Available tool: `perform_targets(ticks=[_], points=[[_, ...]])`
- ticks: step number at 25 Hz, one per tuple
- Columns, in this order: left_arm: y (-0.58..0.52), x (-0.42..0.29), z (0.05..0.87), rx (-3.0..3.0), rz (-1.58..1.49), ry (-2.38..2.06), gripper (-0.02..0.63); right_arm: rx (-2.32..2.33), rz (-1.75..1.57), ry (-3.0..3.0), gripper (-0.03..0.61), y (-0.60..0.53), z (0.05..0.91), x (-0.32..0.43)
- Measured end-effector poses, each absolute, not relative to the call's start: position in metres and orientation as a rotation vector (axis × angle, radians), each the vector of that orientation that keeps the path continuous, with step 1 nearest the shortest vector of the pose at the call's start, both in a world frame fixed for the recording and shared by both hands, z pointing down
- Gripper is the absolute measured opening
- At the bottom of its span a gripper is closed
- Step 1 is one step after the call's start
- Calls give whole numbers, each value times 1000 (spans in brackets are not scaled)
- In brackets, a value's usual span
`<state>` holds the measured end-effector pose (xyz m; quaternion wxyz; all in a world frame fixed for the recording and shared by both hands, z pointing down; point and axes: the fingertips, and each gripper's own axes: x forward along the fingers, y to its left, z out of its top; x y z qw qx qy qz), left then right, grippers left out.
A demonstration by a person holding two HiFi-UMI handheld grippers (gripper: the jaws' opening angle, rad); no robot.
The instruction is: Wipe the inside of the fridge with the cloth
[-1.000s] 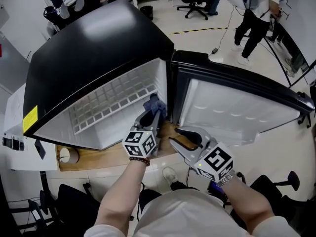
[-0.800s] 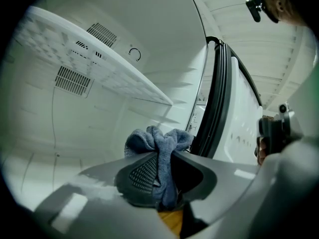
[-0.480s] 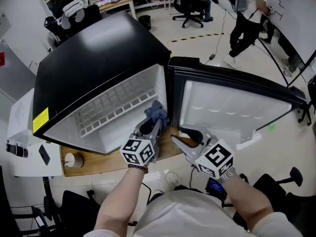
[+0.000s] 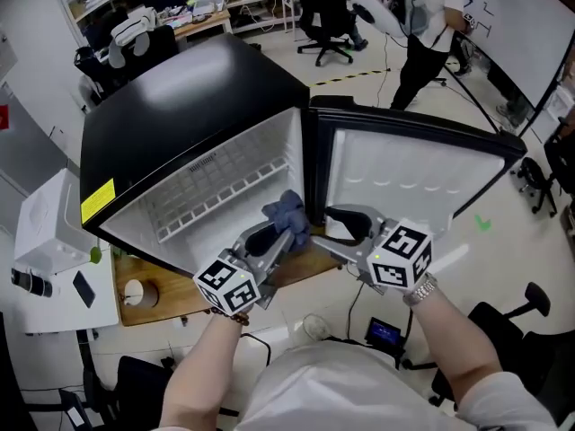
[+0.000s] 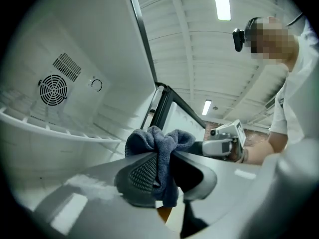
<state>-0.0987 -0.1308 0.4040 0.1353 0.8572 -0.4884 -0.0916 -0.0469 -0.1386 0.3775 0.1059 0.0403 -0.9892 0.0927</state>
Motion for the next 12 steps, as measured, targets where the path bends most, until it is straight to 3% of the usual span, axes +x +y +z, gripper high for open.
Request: perform_targets(ticks=[4, 12], points=[[-105, -94, 382, 2551, -310, -1283, 86, -14, 299, -2891, 297, -114, 369, -53], [-53, -70, 346, 2706, -296, -973, 86, -228, 326, -2865, 301, -65, 345, -55]])
